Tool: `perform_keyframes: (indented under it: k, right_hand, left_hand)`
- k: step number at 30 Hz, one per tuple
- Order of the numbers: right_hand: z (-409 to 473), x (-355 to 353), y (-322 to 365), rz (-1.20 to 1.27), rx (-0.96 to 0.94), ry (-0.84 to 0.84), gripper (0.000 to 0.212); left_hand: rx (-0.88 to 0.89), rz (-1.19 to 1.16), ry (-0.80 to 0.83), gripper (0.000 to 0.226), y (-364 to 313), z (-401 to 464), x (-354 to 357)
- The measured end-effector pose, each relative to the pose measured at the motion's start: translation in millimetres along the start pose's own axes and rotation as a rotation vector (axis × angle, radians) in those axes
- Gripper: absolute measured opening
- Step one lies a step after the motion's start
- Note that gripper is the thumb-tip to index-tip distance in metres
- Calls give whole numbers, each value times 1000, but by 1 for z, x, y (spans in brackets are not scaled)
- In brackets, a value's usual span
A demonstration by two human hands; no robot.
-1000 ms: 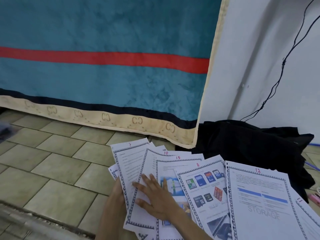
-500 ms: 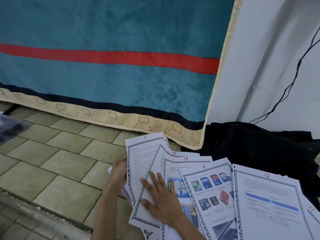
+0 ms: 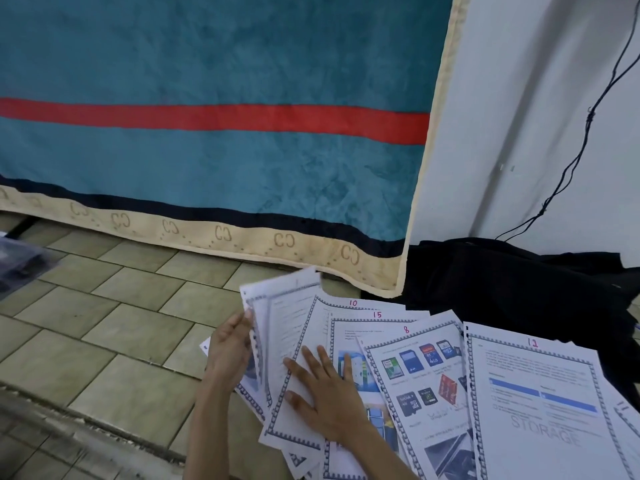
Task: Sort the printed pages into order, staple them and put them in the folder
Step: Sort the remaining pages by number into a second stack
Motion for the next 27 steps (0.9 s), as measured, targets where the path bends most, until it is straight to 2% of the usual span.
perform_keyframes:
  k: [1,4,7,9,11,15,18,23,26,27]
  right_hand:
    - [3,3,-1,-14,40,27,54]
    - [8,12,-4,-37,67,84,52]
    - [9,10,-4,-67,63,64,53]
    - [9,12,-3,-80,65,60,54]
    - [8,12,-3,-80,76,43,58]
    - [4,7,-1,-54,75,7,65]
    - [4,5,-5,-22,102,31,66]
    - [7,15,-5,-36,76,109,64]
    - [8,13,-6,-53,56,155,57]
    - [7,7,-5,23,30,168,56]
  left_hand:
    - [1,41,-27,15,1,-2,1]
    - [4,320,-125,28,5,-9,-1]
    - [-13,564,-235,28,11,-12,-6]
    - [-12,580,-357,25,6,-15,-11]
    - [38,464,-401,19,-8,-15,-14]
    - [61,283,-231,12,-32,-2,-6]
    - [73,333,-302,14,-41,1,4]
    - [293,346,-541,21,-111,-22,22]
    - [461,494,-536,12,-167,-36,33]
    - [509,550,-535,13,-182,-40,36]
Point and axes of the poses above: each hand's wrist, its own z-axis towards the middle knuckle, its own x-axis out of the palm, y = z × x, the point moved 4 cm from there along z, towards the middle knuckle, and after that the axes turned 13 degrees about y, right-handed, at the moved point
